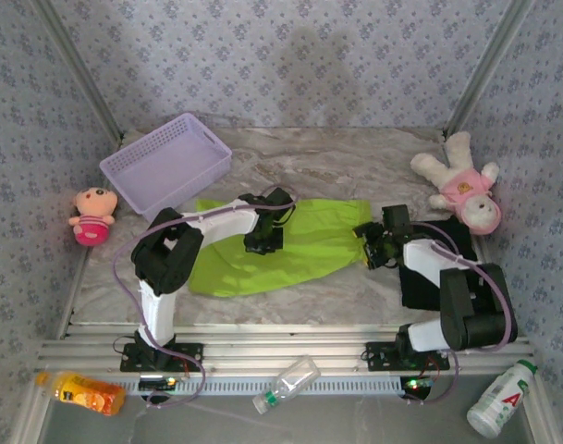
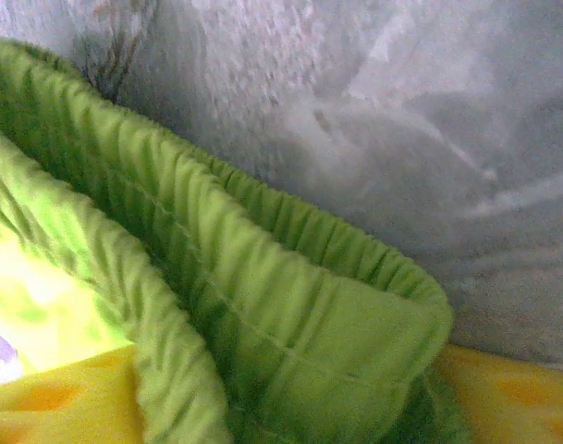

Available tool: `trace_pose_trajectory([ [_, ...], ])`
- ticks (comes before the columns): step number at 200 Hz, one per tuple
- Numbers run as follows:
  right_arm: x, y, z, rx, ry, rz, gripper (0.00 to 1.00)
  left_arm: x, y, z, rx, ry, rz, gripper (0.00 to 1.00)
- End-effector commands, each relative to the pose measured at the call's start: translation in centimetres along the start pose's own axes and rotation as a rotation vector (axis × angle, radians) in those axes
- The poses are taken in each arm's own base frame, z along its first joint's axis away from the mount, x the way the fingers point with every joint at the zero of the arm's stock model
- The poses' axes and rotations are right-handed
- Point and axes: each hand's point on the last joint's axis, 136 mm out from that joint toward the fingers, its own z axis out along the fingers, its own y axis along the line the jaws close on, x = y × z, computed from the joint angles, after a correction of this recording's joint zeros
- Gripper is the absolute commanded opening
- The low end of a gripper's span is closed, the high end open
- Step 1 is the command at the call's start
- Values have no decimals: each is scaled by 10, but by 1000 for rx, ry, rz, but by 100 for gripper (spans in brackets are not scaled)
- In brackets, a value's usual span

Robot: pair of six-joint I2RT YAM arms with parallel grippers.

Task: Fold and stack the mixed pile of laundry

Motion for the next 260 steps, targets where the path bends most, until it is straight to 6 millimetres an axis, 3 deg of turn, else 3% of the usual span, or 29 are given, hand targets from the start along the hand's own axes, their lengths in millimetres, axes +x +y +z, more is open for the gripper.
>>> trace_pose_trajectory([
  [1, -14, -14, 9, 79, -69, -28, 49, 2, 5, 4, -23, 6, 6, 0],
  [32, -15, -15, 16, 100, -36, -109, 24, -1, 2, 9, -29, 19, 32, 0],
  [59, -28, -10, 0, 118, -67, -229, 0, -7, -15, 16, 13, 38, 50, 0],
  [90, -53, 4, -37, 175, -116, -419, 0, -15, -47, 19, 67, 60, 82, 0],
  [118, -76, 24, -69, 181, -180, -546, 0, -16, -100, 15, 171, 84, 133, 0],
  [139, -91, 52, -91, 166, -269, -610, 0, -15, -138, 13, 229, 107, 174, 0],
  [168, -84, 87, -109, 109, -310, -727, 0, -18, -168, 13, 237, 114, 218, 0],
  [191, -62, 110, -113, 81, -317, -863, 0, -27, -171, 9, 240, 103, 211, 0],
  [206, -53, 114, -113, 104, -334, -931, 0, -38, -164, -4, 235, 83, 197, 0],
  [235, -45, 114, -111, 120, -335, -1003, 0, -61, -134, -46, 213, 13, 179, 7],
  [260, -41, 114, -114, 136, -357, -1065, 0, -63, -96, -80, 201, -19, 150, 13],
])
